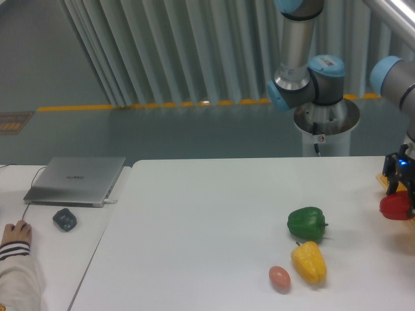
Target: Place the red peppers in a basket
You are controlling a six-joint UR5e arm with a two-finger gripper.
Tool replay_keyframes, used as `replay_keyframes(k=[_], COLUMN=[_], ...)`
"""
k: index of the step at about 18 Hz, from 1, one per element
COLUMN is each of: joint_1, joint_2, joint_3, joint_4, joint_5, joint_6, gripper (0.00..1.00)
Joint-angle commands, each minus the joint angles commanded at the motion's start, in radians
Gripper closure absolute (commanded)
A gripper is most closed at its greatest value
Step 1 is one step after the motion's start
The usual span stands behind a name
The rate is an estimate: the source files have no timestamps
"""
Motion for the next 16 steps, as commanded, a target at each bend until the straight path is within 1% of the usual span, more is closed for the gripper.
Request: replay_keyframes(k=[2, 3, 5, 6, 7, 8, 12, 14, 15, 16], joint_1=[0.020, 0.038, 0.040, 0.035, 0.032, 0.031, 0.031, 0.031, 0.032, 0.032], joint_2=[0.000, 0.000, 0.002, 0.002, 0.000, 0.000, 0.000, 0.000, 0.000, 0.000], joint_3=[0.000, 0.002, 0.003, 0.003, 0.003, 0.003, 0.002, 0.003, 0.002, 0.000], joint_4=[-0.015, -0.026, -0.028, -0.026, -0.025, -0.023, -0.017, -0.017, -0.017, -0.015], joint_5=[0.002, 0.024, 0.119, 0.161, 0.182, 0.189, 0.187, 0.187, 0.187, 0.187], joint_6=[0.094, 0.171, 0.301, 0.341, 0.355, 0.355, 0.356, 0.356, 0.356, 0.356], gripper=[0.45, 0.45, 0.45, 0.44, 0.43, 0.40, 0.39, 0.29, 0.28, 0.21])
